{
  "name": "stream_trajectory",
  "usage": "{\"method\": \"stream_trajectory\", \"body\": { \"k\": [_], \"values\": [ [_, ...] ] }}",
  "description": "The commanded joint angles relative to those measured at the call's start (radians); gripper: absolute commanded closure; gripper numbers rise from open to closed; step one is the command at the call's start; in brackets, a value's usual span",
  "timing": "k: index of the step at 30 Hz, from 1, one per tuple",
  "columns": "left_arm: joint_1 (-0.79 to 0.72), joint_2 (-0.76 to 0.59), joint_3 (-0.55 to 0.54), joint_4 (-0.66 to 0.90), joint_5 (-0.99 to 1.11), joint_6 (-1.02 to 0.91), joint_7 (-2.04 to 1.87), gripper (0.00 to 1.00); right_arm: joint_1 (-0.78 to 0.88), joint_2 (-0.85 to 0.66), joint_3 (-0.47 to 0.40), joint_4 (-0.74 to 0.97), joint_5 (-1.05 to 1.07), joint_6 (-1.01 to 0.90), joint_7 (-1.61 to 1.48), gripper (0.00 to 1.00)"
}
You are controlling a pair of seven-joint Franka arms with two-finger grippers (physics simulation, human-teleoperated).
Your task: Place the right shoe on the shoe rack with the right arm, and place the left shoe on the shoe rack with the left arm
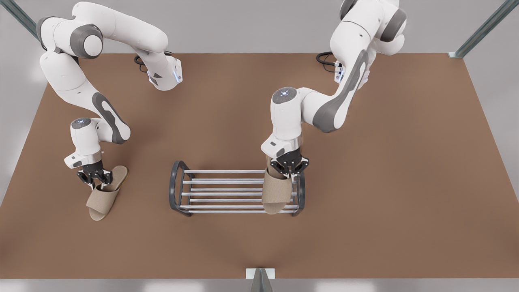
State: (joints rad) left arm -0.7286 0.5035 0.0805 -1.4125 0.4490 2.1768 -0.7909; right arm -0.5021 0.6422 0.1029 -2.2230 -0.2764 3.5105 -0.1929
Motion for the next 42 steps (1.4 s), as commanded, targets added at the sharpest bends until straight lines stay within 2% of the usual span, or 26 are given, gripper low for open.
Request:
{"method": "stream_trajectory", "body": {
  "k": [1,4,8,10,12,20,22,23,24,26,28,29,31,33,34,35,36,38,40,41,42],
  "values": [
    [-0.018,0.007,-0.002,0.001,0.04,-0.045,-0.562,0.79,-0.003,-0.001,0.008,0.0,0.002,-0.002,0.11,0.67],
    [-0.026,0.043,-0.002,-0.006,0.059,0.049,-0.628,0.79,-0.018,-0.002,0.014,0.0,0.002,-0.002,0.113,0.79],
    [-0.037,0.067,0.001,-0.008,0.06,0.136,-0.654,0.79,-0.024,-0.015,0.02,-0.001,0.002,-0.002,0.151,0.79],
    [-0.037,0.069,-0.001,-0.017,0.103,0.15,-0.679,0.79,-0.101,-0.016,0.09,-0.001,0.0,-0.004,0.15,0.79],
    [-0.037,0.069,-0.001,-0.032,0.108,0.169,-0.683,0.79,-0.118,-0.021,0.109,-0.001,0.0,-0.004,0.156,0.79],
    [-0.037,0.049,-0.002,-0.138,0.232,0.256,-0.708,0.79,-0.115,-0.029,0.143,0.075,0.0,-0.015,0.213,0.79],
    [-0.04,0.046,-0.002,-0.143,0.243,0.258,-0.708,0.79,-0.113,-0.062,0.144,0.108,0.0,-0.119,0.213,0.79],
    [-0.041,0.047,-0.001,-0.143,0.252,0.258,-0.708,0.61,-0.118,-0.071,0.156,0.115,0.0,-0.149,0.213,0.79],
    [-0.041,0.049,-0.002,-0.141,0.283,0.256,-0.703,0.0,-0.118,-0.105,0.158,0.115,0.0,-0.209,0.214,0.79],
    [-0.043,0.049,-0.002,-0.14,0.283,0.251,-0.702,0.0,-0.128,-0.154,0.179,0.149,0.0,-0.338,0.225,0.79],
    [-0.048,0.049,-0.002,-0.138,0.283,0.247,-0.702,0.0,-0.249,-0.167,0.331,0.241,0.002,-0.536,0.227,0.79],
    [-0.051,0.046,-0.004,-0.141,0.283,0.242,-0.702,0.0,-0.26,-0.173,0.368,0.304,0.002,-0.65,0.24,0.79],
    [-0.074,0.004,-0.03,-0.141,0.281,0.121,-0.694,0.0,-0.242,-0.173,0.396,0.373,0.002,-0.751,0.305,0.79],
    [-0.063,-0.074,-0.103,-0.115,0.232,-0.076,-0.622,0.0,-0.24,-0.176,0.458,0.436,0.0,-0.878,0.375,0.79],
    [-0.048,-0.143,-0.1,-0.077,0.049,-0.227,-0.414,0.0,-0.239,-0.18,0.485,0.453,0.0,-0.919,0.394,0.79],
    [0.009,-0.177,-0.1,0.015,-0.12,-0.394,-0.265,0.0,-0.217,-0.18,0.505,0.494,-0.007,-0.991,0.435,0.79],
    [0.078,-0.175,-0.1,0.058,-0.196,-0.494,-0.153,0.0,-0.168,-0.19,0.505,0.549,-0.01,-1.078,0.483,0.79],
    [0.283,-0.183,-0.102,0.06,-0.315,-0.58,0.255,0.0,-0.061,-0.191,0.498,0.628,-0.017,-1.195,0.579,0.79],
    [0.474,-0.186,-0.102,0.06,-0.343,-0.641,0.703,0.0,0.054,-0.19,0.494,0.695,-0.056,-1.294,0.69,0.79],
    [0.639,-0.194,-0.175,0.055,-0.481,-0.655,0.723,0.0,0.094,-0.19,0.492,0.714,-0.059,-1.325,0.724,0.79],
    [0.715,-0.249,-0.211,0.05,-0.535,-0.654,0.752,0.0,0.149,-0.188,0.492,0.739,-0.092,-1.364,0.785,0.79]
  ]
}}
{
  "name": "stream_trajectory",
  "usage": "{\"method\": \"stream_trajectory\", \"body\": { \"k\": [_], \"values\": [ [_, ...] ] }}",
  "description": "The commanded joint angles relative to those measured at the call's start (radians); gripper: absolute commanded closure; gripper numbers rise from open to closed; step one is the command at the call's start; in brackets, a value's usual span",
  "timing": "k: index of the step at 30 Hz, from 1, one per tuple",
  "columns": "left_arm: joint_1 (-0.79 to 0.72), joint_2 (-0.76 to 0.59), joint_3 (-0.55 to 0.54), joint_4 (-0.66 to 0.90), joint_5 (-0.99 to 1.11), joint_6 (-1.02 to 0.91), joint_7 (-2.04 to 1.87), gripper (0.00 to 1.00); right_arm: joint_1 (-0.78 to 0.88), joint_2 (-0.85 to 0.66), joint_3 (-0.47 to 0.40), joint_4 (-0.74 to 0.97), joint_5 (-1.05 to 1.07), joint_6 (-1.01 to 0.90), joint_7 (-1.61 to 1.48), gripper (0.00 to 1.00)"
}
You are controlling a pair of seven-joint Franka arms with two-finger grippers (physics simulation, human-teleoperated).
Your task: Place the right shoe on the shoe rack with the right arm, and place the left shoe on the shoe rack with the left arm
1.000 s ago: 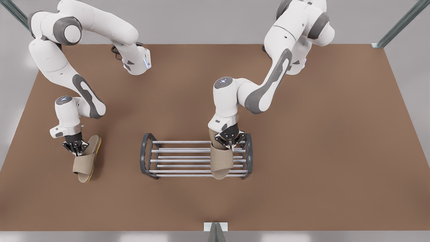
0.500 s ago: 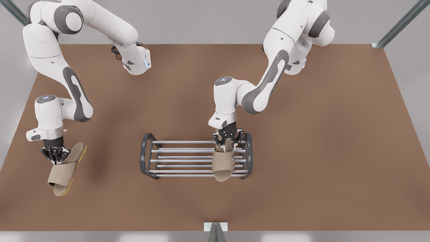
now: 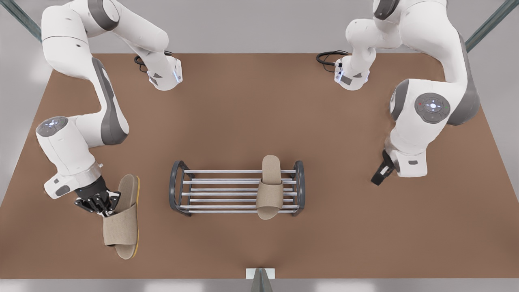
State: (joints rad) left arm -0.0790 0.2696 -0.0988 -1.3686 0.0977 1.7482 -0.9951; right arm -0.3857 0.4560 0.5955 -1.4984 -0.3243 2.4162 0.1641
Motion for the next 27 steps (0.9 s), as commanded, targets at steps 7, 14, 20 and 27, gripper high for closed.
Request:
{"method": "stream_trajectory", "body": {
  "k": [7,14,20,27],
  "values": [
    [0.179,-0.205,-0.022,-0.274,-0.174,-0.079,1.035,0.0,0.303,0.017,-0.062,0.253,-0.073,-0.565,0.655,0.79],
    [0.166,-0.135,-0.025,-0.262,-0.087,-0.062,1.038,0.0,0.645,0.182,-0.207,0.529,-0.07,-0.703,0.813,0.79],
    [0.177,-0.13,-0.025,-0.268,-0.087,-0.021,1.04,0.0,0.712,0.28,-0.276,0.566,-0.067,-0.661,0.825,0.79],
    [0.179,-0.13,-0.025,-0.279,-0.085,-0.015,1.038,0.0,0.714,0.319,-0.295,0.564,-0.07,-0.62,0.821,0.79]
  ]
}}
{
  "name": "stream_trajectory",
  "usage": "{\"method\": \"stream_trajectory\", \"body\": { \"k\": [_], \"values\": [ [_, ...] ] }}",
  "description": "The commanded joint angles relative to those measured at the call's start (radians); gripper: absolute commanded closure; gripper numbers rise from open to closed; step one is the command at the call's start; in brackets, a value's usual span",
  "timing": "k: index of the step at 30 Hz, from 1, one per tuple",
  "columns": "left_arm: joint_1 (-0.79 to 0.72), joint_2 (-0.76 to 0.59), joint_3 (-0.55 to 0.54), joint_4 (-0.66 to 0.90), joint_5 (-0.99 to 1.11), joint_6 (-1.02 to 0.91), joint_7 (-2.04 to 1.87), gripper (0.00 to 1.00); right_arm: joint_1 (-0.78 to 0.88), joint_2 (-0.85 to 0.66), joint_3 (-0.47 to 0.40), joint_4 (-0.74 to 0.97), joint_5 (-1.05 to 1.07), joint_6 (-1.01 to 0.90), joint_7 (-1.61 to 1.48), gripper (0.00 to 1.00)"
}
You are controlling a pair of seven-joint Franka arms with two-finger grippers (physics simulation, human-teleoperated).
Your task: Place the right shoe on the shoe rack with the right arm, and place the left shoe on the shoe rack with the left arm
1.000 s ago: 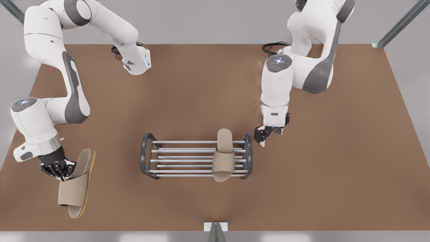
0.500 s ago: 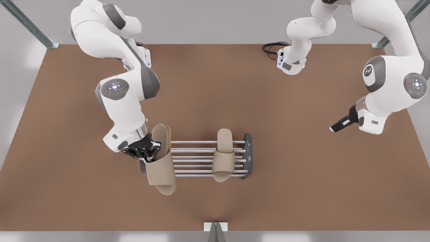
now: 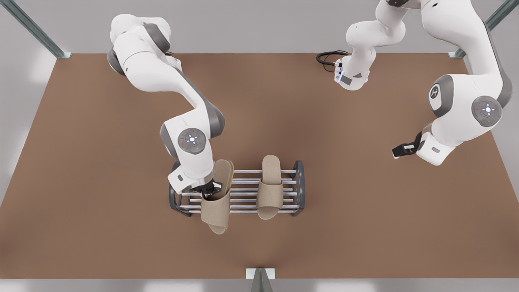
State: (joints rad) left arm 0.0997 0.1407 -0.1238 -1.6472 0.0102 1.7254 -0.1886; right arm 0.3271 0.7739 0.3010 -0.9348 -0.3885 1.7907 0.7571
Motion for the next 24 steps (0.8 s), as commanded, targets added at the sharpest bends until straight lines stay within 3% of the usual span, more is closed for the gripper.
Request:
{"method": "stream_trajectory", "body": {
  "k": [1,5,7,8,10,24],
  "values": [
    [0.0,-0.001,0.0,0.0,0.002,0.008,0.233,0.0,0.001,0.004,0.0,0.001,-0.006,0.006,0.228,0.79],
    [-0.003,-0.013,-0.005,0.009,0.002,0.002,0.23,0.0,-0.013,-0.015,0.007,-0.019,0.002,-0.005,0.206,0.79],
    [-0.002,-0.015,-0.005,0.004,0.002,0.0,0.23,0.0,-0.055,-0.094,0.036,-0.15,0.014,0.013,0.191,0.79],
    [0.0,-0.013,-0.003,0.004,0.002,0.002,0.23,0.0,-0.106,-0.12,0.092,-0.206,0.014,0.033,0.183,0.79],
    [0.0,-0.015,-0.003,0.003,0.002,0.0,0.23,0.0,-0.122,-0.209,0.096,-0.389,0.017,0.174,0.197,0.79],
    [-0.003,-0.016,-0.005,0.006,0.014,0.0,0.225,0.0,-0.12,-0.176,0.092,-0.506,-0.029,0.317,0.183,0.79]
  ]
}}
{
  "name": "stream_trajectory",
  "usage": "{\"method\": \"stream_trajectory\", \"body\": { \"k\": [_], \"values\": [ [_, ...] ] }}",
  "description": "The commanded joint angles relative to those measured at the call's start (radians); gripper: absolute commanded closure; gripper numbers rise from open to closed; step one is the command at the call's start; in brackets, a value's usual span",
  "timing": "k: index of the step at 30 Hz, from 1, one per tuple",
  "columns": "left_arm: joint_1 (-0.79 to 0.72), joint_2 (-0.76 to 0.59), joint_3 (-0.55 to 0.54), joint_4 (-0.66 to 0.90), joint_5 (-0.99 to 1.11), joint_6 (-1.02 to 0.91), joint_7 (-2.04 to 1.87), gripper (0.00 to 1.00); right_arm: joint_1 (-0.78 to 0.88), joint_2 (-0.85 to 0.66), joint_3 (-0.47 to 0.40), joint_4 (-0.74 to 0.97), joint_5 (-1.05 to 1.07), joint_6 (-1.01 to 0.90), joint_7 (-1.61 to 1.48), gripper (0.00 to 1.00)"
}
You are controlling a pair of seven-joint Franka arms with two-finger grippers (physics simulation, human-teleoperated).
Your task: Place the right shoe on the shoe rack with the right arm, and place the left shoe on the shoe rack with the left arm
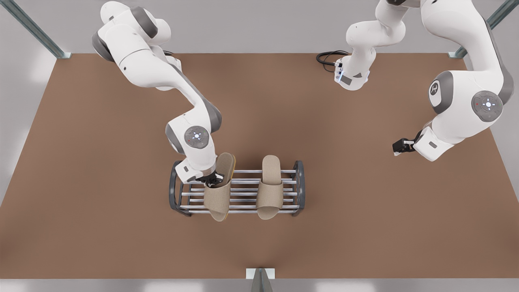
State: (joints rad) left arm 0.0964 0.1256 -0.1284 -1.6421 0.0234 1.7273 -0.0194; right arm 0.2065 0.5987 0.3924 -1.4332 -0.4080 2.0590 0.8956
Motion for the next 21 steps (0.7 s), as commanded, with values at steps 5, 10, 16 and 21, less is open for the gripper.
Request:
{"method": "stream_trajectory", "body": {
  "k": [5,10,16,21],
  "values": [
    [0.0,0.0,0.0,-0.001,0.001,0.0,0.056,0.0,0.001,0.0,0.0,-0.019,-0.015,0.047,0.025,0.0],
    [-0.001,-0.015,-0.002,-0.004,0.003,-0.009,0.052,0.0,-0.002,0.0,0.0,-0.019,-0.015,0.044,0.023,0.0],
    [-0.004,-0.017,-0.004,-0.002,0.003,-0.011,0.047,0.0,0.01,-0.017,0.016,-0.019,-0.014,0.029,0.04,0.0],
    [0.003,-0.064,-0.016,-0.002,0.003,-0.054,0.047,0.0,0.008,-0.063,0.143,-0.004,-0.003,-0.121,0.1,0.0]
  ]
}}
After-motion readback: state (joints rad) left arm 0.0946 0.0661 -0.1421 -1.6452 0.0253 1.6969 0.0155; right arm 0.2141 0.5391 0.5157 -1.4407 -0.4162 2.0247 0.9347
